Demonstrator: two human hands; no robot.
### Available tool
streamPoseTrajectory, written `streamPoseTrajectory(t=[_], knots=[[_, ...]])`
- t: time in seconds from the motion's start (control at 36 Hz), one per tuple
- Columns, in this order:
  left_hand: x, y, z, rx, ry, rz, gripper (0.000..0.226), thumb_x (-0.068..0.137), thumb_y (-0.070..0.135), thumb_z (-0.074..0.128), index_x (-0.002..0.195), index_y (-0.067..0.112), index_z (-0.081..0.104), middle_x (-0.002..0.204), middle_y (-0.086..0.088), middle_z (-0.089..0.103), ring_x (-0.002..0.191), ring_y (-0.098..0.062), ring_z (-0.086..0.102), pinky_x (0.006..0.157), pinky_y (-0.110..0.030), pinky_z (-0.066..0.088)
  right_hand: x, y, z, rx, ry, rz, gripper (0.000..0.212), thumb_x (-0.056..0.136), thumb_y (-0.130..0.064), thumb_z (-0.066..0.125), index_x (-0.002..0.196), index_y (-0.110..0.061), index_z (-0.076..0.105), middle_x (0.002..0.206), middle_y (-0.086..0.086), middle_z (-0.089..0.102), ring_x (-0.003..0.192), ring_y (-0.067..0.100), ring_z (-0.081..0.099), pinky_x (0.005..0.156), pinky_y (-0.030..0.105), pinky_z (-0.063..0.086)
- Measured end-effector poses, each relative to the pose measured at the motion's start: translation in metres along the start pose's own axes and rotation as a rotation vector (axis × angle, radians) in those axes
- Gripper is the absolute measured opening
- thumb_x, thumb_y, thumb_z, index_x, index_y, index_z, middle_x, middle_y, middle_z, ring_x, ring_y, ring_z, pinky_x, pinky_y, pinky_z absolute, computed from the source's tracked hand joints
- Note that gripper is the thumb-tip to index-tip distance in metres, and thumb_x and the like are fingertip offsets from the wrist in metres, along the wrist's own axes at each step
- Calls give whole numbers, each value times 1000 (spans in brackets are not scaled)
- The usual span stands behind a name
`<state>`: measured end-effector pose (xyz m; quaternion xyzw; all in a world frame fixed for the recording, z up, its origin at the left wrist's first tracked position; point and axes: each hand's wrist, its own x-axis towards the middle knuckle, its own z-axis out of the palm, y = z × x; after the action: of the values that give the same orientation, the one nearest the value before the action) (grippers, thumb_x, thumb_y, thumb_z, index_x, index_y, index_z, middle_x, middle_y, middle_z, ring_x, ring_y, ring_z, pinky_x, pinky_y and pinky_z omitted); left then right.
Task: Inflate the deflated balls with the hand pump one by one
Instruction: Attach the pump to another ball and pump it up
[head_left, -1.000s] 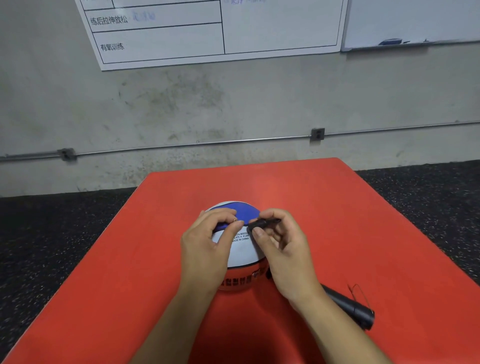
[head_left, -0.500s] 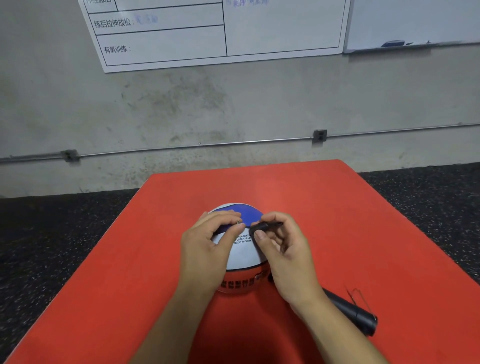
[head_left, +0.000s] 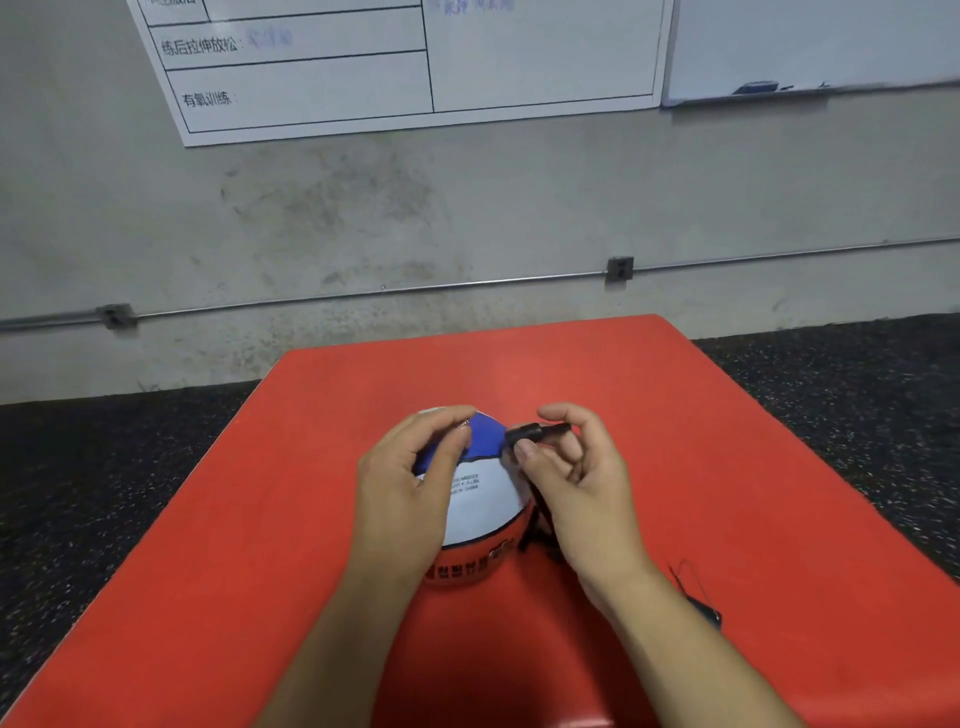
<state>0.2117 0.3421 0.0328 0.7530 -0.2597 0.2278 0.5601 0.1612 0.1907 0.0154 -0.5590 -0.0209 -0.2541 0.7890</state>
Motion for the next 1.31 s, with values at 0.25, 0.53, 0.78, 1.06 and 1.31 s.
streamPoseTrajectory(t=[0.25, 0.53, 0.78, 1.06, 1.31], knots=[[-11, 2, 10, 63, -63, 44, 22, 98, 23, 65, 114, 29, 78, 109, 20, 76, 110, -7, 70, 100, -36, 54, -11, -12, -6, 118, 15, 88, 30, 100, 4, 60, 126, -11, 54, 100, 15, 74, 89, 28, 75, 90, 38, 61], [-13, 14, 18, 66, -35, 75, 8, 94, 30, 68, 95, 31, 76, 96, 22, 75, 96, -12, 71, 92, -53, 54, -14, -20, -10, 145, -4, 68, 30, 99, 3, 61, 126, -9, 54, 99, 15, 74, 87, 24, 76, 84, 29, 61], [-14, 22, 23, 103, -26, 104, 9, 93, 24, 69, 93, 25, 78, 99, 20, 73, 94, -9, 69, 90, -47, 55, -14, -22, -13, 63, -27, 31, 34, 99, 4, 63, 128, -9, 53, 96, 8, 76, 90, 22, 73, 83, 27, 58], [-16, 26, 28, 10, -46, 9, 8, 93, 38, 65, 94, 40, 74, 91, 21, 76, 96, -16, 72, 94, -49, 54, -14, -25, -15, 46, -12, 35, 23, 97, 2, 66, 117, -8, 60, 95, 13, 76, 87, 21, 73, 86, 29, 59], [-15, 20, 26, -21, -23, -31, 8, 95, 25, 70, 94, 26, 78, 92, 13, 77, 98, -18, 72, 93, -49, 55, -12, -28, -19, 76, -16, 74, 13, 100, -4, 64, 113, -5, 67, 88, 3, 77, 80, 14, 72, 74, 23, 57]])
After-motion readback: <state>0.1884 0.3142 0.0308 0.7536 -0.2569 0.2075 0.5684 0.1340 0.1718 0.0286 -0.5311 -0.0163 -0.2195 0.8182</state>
